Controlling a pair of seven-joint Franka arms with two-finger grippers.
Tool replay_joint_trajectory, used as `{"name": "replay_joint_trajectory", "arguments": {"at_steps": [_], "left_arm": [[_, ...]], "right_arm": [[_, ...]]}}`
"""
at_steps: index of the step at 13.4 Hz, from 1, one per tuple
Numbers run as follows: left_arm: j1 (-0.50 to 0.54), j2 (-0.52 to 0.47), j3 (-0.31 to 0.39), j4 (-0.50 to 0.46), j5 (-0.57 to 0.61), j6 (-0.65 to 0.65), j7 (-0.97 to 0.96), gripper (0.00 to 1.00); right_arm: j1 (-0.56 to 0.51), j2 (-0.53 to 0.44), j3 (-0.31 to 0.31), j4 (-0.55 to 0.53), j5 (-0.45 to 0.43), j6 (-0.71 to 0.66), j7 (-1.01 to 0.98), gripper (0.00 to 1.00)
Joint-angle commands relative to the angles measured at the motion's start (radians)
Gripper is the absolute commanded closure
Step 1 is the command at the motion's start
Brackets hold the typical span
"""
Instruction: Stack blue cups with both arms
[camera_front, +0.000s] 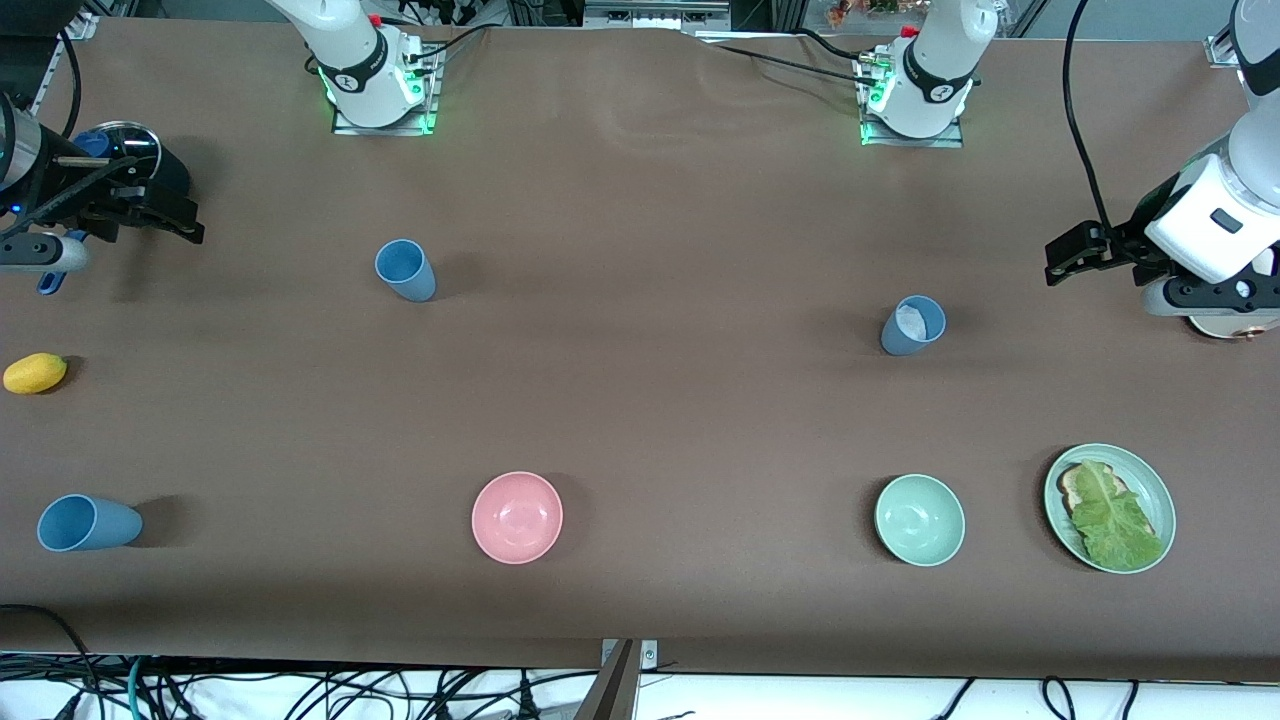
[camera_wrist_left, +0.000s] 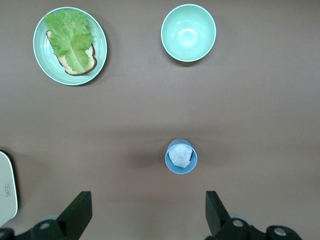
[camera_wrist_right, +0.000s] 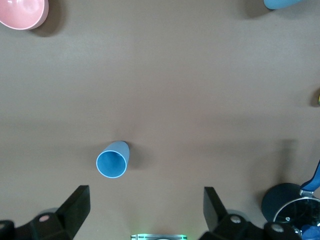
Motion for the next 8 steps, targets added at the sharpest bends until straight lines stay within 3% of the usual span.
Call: {"name": "replay_joint_trajectory", "arguments": {"at_steps": [1,8], "left_arm": [[0.005,0.002,-0.003,0.024,0.013,-0.026,0.024,0.0],[0.005,0.002,-0.003,0.022,0.013,-0.032,0.024,0.0]], "right_arm": [[-0.002,0.004,0.0,0.014,0.014,-0.019,0.0,0.0],[-0.001,0.007,0.0,0.02,0.014,-0.014,-0.016,0.0]]}}
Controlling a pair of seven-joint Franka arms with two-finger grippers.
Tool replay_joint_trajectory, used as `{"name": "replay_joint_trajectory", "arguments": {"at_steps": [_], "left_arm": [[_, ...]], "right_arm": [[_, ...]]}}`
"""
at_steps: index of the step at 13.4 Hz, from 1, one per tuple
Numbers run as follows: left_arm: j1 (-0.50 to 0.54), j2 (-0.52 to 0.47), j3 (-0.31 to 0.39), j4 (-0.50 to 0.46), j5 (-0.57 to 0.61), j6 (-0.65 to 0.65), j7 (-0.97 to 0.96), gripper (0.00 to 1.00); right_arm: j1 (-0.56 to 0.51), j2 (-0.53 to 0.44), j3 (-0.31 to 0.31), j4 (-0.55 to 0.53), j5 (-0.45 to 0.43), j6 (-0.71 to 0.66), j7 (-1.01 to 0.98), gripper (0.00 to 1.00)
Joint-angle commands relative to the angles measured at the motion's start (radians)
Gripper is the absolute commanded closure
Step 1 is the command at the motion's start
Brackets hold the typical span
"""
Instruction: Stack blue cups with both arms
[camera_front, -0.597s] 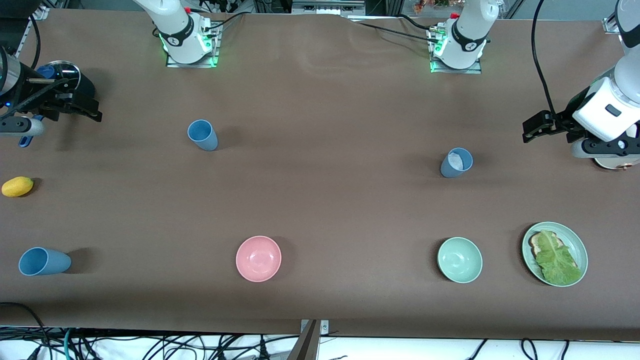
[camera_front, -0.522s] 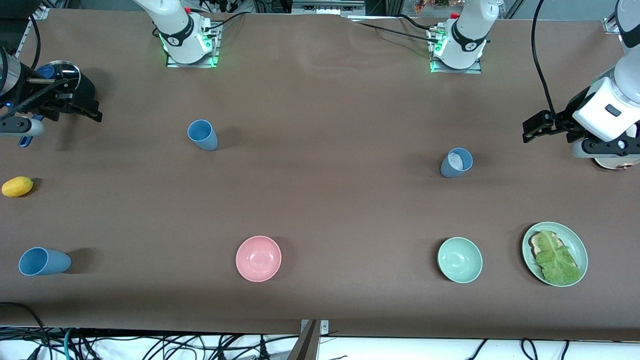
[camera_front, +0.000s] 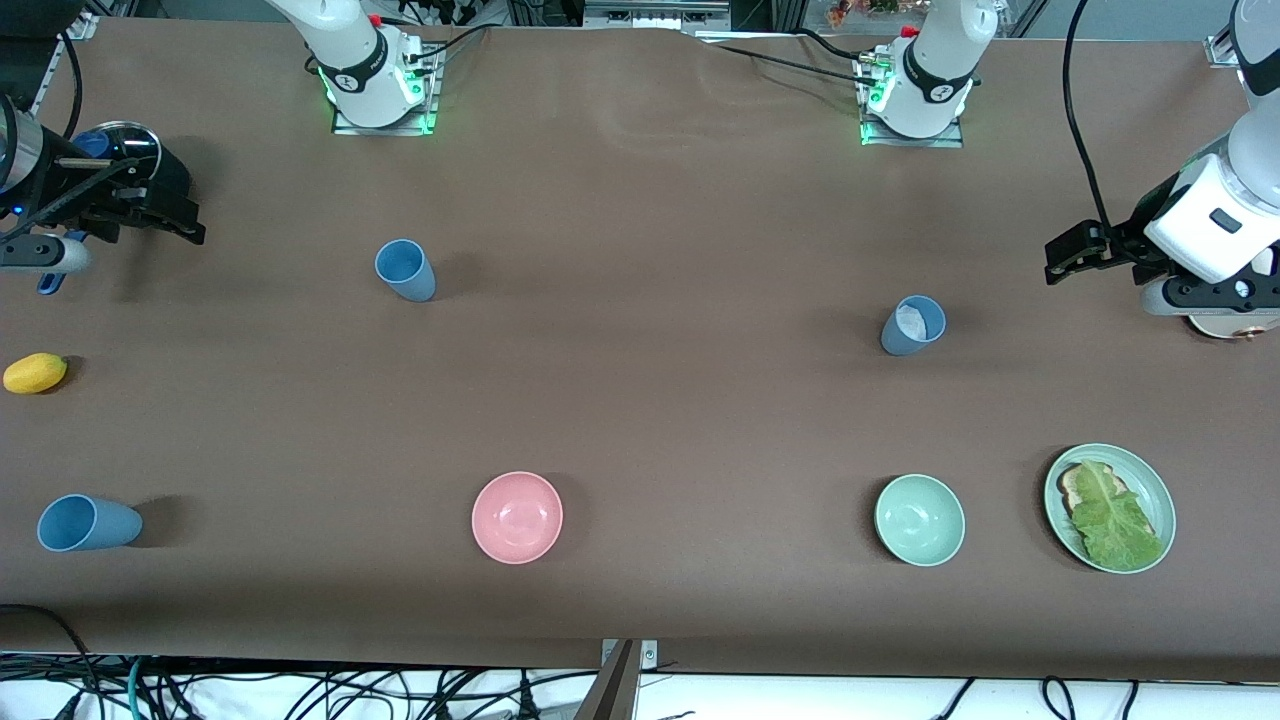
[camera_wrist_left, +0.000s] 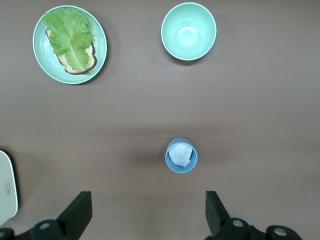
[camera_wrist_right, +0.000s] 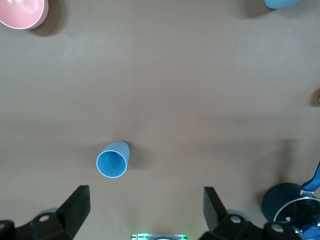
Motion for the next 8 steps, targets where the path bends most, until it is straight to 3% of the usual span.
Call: {"name": "replay_joint_trajectory", "arguments": {"at_steps": [1,8], "left_arm": [[0.005,0.002,-0.003,0.022,0.013,-0.03,0.024,0.0],[0.005,0.002,-0.003,0.024,0.013,-0.03,0.024,0.0]], "right_arm": [[-0.001,0.005,0.0,0.02,0.012,-0.012,-0.017,0.0],[-0.003,0.007,0.0,0.02,0.014,-0.006,-0.015,0.0]]}}
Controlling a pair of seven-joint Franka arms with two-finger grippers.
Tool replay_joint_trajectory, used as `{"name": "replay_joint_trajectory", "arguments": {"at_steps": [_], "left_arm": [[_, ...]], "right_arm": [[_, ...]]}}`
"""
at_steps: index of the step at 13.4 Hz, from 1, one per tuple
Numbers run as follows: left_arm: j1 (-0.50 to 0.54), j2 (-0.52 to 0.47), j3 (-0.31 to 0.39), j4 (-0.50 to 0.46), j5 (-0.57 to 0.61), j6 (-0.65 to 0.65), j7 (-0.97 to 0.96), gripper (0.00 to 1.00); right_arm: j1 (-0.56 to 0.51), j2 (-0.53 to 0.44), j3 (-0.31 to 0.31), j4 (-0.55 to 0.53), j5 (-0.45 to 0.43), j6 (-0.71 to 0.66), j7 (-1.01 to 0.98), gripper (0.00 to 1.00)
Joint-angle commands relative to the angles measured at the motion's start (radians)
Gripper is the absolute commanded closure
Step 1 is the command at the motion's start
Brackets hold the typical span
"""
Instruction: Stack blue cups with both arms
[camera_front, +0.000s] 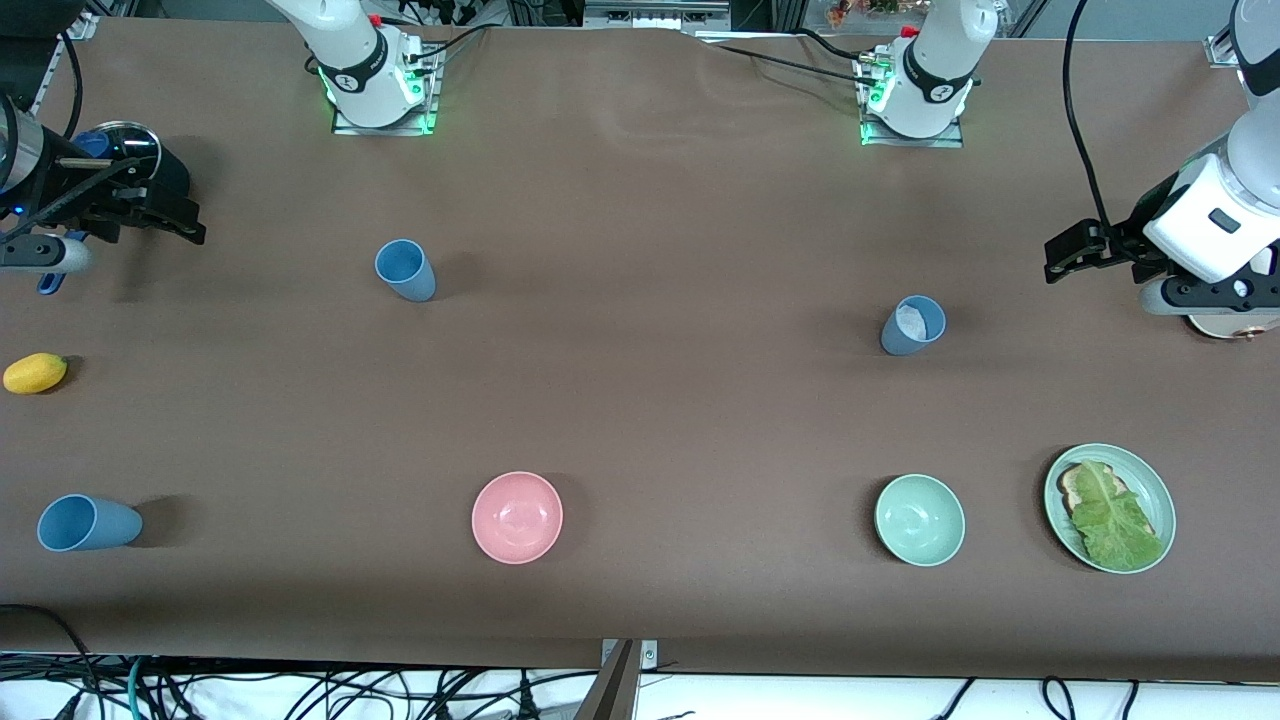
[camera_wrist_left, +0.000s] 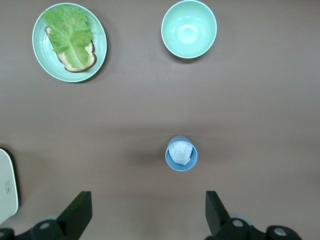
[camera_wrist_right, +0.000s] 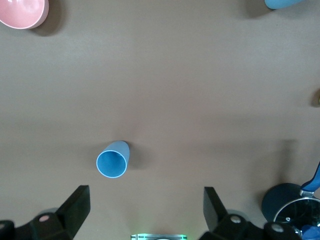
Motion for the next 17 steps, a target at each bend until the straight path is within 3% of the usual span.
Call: {"name": "replay_joint_trajectory", "arguments": {"at_steps": [1,17], "left_arm": [[0.005,0.002,-0.003,0.024,0.013,-0.023,0.024,0.0],[0.005,0.013,-0.003,0.019,0.012,-0.048,0.024,0.0]], "right_arm": [[-0.001,0.007,0.0,0.022,0.014,-0.004,-0.015,0.0],[-0.017,0.014,-0.003,0.02,0.014,0.022,-0.015,0.0]]}}
